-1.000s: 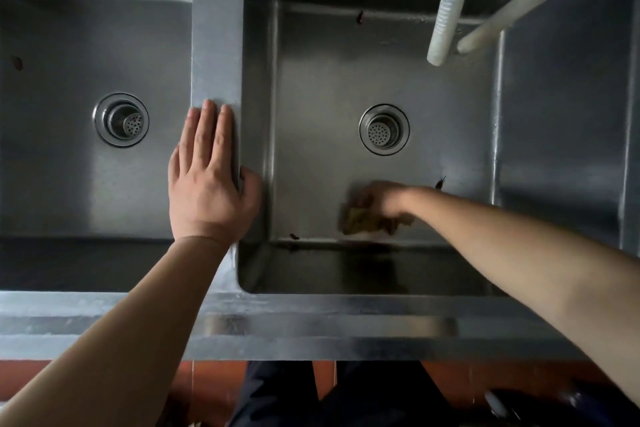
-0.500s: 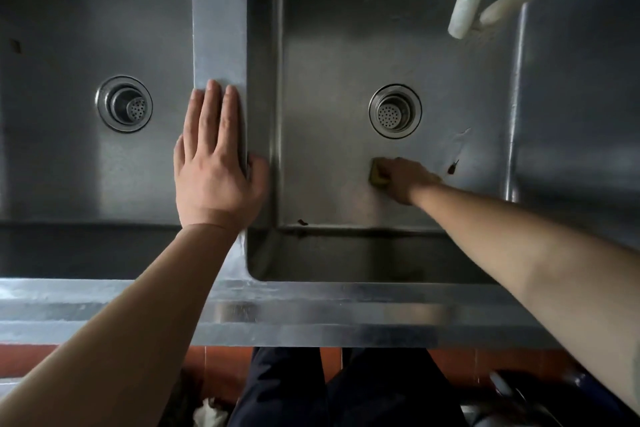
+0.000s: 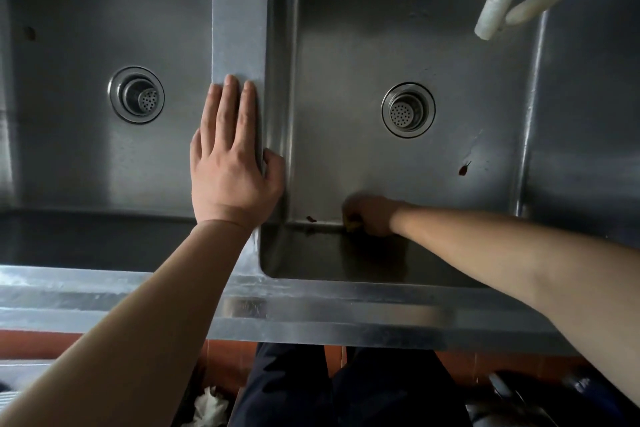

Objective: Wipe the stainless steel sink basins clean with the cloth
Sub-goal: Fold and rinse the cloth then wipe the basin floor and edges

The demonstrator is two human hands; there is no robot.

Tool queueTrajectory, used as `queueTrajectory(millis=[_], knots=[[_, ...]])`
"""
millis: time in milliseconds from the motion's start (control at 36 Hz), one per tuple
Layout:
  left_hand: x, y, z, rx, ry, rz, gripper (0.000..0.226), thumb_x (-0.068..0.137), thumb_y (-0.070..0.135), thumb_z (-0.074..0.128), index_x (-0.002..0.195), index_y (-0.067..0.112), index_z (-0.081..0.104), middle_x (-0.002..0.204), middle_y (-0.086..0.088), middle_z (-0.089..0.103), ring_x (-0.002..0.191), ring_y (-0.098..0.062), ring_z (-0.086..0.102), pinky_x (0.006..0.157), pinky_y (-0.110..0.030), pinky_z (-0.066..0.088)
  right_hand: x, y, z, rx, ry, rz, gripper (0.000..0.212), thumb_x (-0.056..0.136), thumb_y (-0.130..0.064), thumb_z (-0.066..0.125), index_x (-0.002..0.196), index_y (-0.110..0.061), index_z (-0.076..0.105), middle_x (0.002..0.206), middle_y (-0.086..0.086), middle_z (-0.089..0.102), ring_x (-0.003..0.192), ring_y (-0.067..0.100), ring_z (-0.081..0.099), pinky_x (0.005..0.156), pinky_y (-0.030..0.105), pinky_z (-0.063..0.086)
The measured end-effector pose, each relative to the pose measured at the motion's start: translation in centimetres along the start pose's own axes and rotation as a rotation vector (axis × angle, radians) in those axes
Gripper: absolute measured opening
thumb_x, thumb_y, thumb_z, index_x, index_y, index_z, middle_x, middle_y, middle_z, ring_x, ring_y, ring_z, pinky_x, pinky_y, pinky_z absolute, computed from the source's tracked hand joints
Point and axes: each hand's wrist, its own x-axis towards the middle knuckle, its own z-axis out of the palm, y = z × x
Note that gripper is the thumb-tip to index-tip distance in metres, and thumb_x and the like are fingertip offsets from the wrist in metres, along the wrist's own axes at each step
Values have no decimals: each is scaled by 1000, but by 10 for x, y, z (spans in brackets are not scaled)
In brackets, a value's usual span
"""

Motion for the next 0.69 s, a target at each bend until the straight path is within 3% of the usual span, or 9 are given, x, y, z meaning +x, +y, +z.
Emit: queueTrajectory(millis=[333, 556, 694], knots=[[0, 1, -1, -7, 6, 3, 80, 80, 24, 51, 156, 13, 27, 163, -7, 22, 152, -24, 14, 118, -38, 23, 36, -50, 3, -124, 26, -102, 29, 89, -15, 61, 117, -15, 69, 119, 14, 66, 108, 34, 63, 97, 45, 51], [-1, 2, -2, -17, -2, -6, 80, 81, 26, 50, 156, 15, 25, 164, -5, 20, 153, -22, 12, 118, -38, 22, 35, -58, -1, 1, 47, -49, 24, 94, -24, 61, 108, -9, 73, 112, 16, 70, 104, 33, 65, 94, 40, 51], [-1, 2, -3, -27, -9, -7, 80, 81, 26, 49, 156, 16, 24, 164, -5, 19, 153, -22, 11, 118, -40, 22, 12, -64, -20, 60, -125, 0, 36, 91, -9, 56, 125, -14, 68, 126, 11, 66, 112, 28, 62, 96, 34, 48]])
